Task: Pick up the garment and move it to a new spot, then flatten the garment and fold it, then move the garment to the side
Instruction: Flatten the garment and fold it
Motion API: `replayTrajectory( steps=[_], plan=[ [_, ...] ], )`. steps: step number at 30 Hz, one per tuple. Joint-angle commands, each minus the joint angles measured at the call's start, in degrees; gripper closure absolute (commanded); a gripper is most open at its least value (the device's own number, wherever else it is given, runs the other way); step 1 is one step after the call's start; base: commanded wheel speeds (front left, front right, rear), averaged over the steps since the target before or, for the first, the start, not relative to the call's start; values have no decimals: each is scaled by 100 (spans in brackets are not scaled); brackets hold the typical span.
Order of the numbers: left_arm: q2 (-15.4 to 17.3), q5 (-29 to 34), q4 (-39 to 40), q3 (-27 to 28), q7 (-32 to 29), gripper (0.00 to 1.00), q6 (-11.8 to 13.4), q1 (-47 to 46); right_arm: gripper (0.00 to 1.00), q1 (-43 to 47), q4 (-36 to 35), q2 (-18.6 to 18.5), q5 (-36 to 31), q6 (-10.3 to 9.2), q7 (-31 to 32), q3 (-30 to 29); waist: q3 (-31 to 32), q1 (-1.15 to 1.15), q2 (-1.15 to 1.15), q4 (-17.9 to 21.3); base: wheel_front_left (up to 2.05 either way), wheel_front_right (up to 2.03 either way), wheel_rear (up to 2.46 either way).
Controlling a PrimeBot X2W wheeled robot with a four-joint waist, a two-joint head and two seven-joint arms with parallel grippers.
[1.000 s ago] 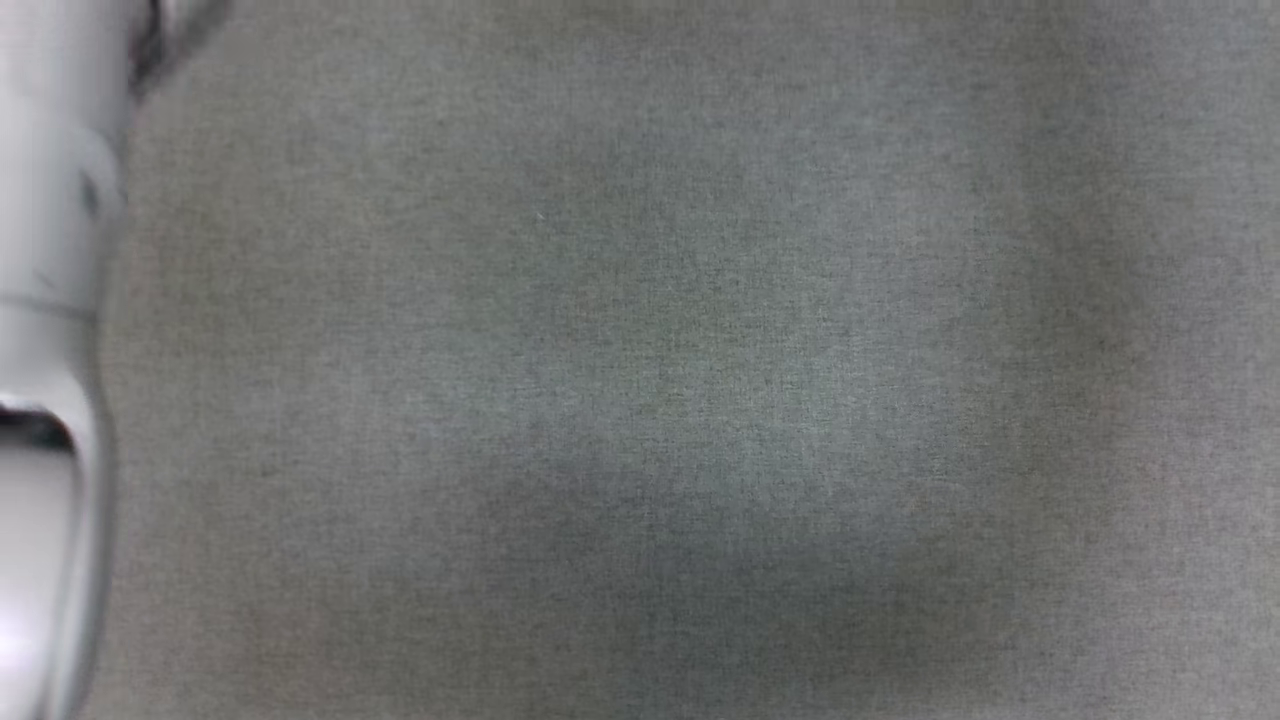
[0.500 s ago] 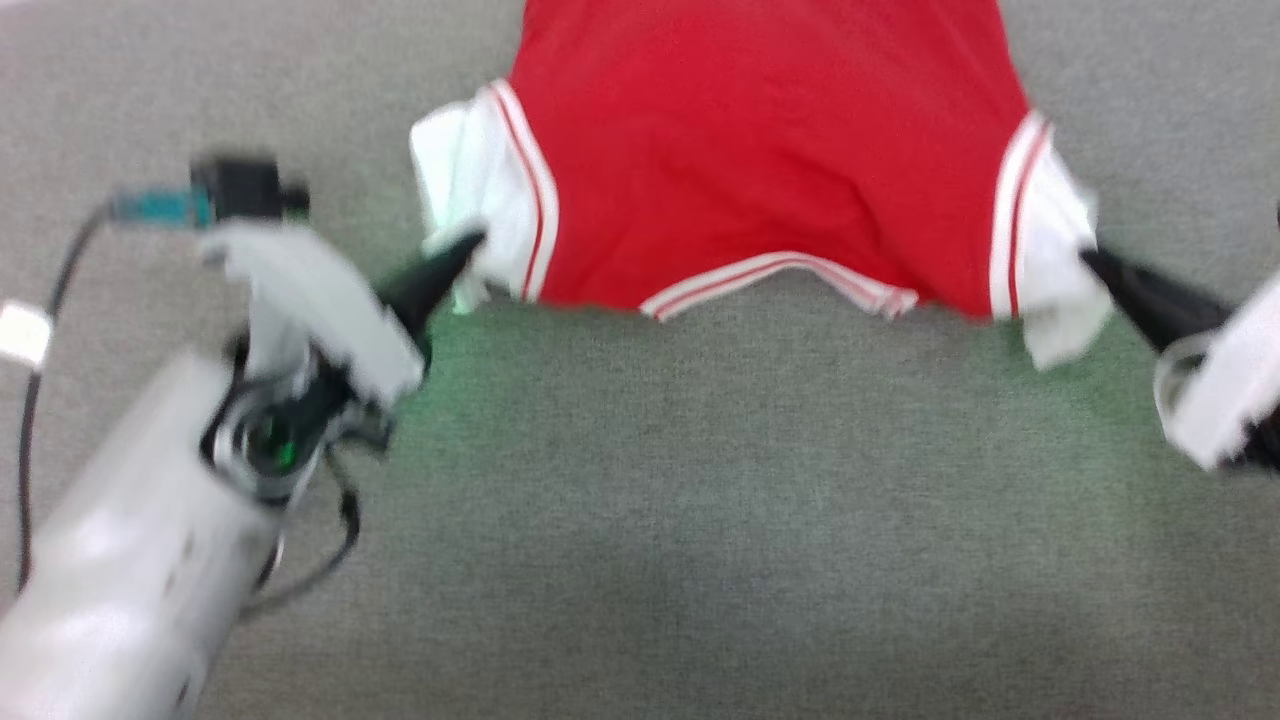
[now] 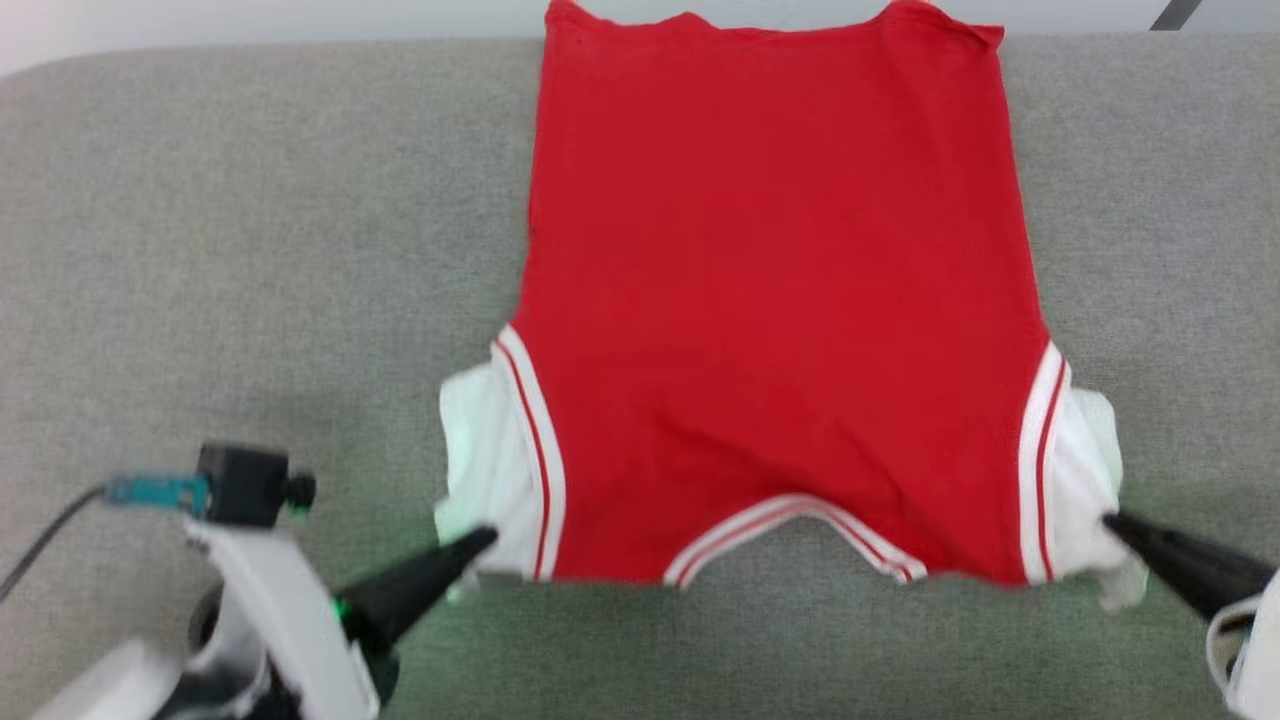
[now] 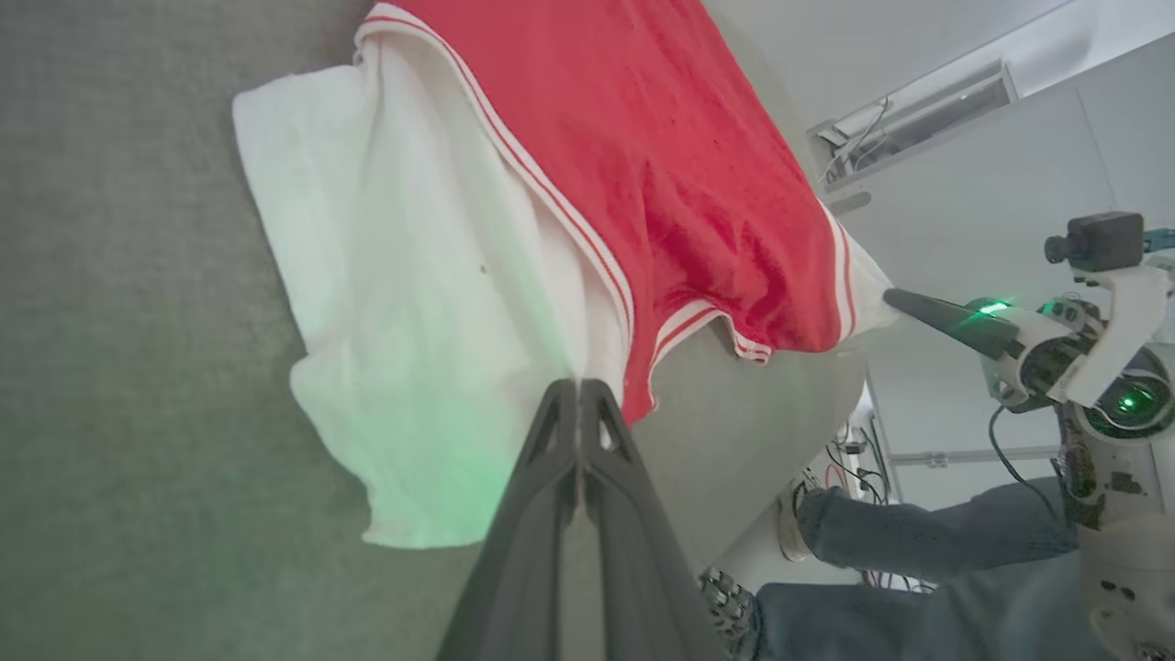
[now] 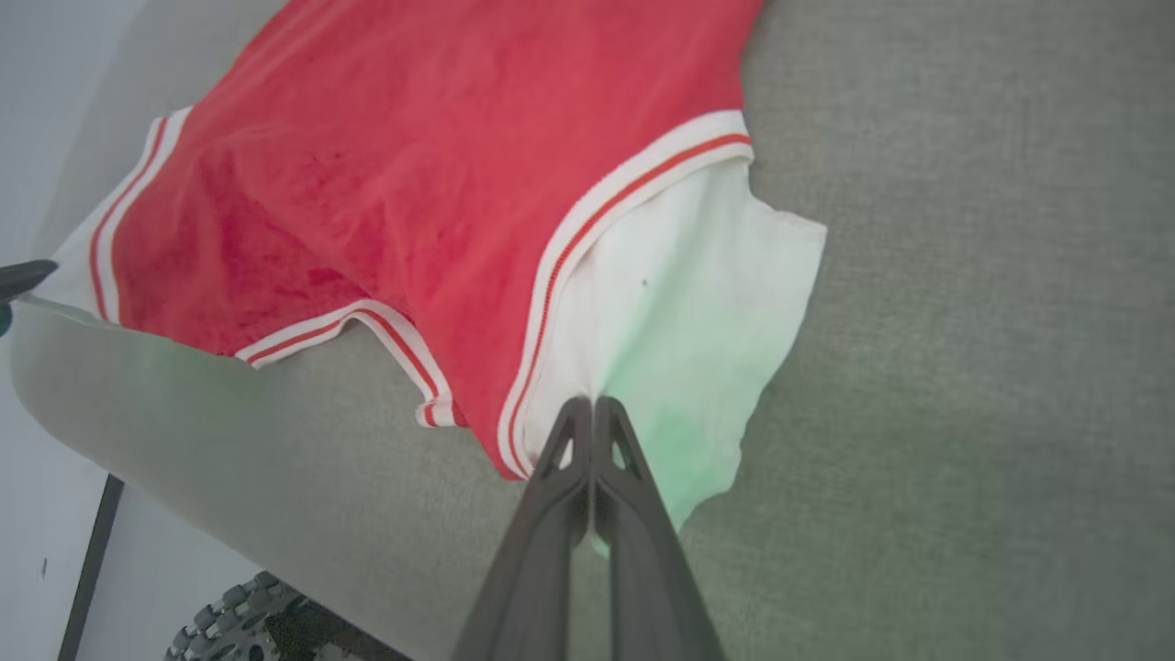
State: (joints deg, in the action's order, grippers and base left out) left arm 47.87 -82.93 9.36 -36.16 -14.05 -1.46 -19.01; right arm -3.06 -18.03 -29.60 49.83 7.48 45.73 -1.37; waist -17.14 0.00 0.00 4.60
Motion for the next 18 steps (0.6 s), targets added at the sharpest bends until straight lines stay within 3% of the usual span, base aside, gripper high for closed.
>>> replayTrajectory(
  steps=[1, 5, 8, 12, 18],
  plan=[
    [192, -106, 328, 22, 9, 100, 47, 295, 100, 223, -167, 61, 101, 2, 165, -75, -20, 0, 0, -4, 0, 0, 0],
    [619, -265, 960, 80, 54, 100, 108, 828, 100, 557, -439, 66, 146, 2, 412, -279, -68, 0, 0, -20, 0, 0, 0],
    [650, -298, 1067, 117, 181, 100, 195, 987, 100, 647, -448, 115, 76, 2, 389, -356, -102, 0, 0, -53, 0, 0, 0],
    [344, -405, 777, -12, 125, 100, 65, 911, 100, 511, -121, 135, -36, 2, 292, -183, -126, 0, 0, -65, 0, 0, 0],
    [-267, -290, -260, -283, 56, 100, -141, 597, 100, 144, 749, -45, -435, 2, -84, 510, -194, 0, 0, -28, 0, 0, 0]
  ],
)
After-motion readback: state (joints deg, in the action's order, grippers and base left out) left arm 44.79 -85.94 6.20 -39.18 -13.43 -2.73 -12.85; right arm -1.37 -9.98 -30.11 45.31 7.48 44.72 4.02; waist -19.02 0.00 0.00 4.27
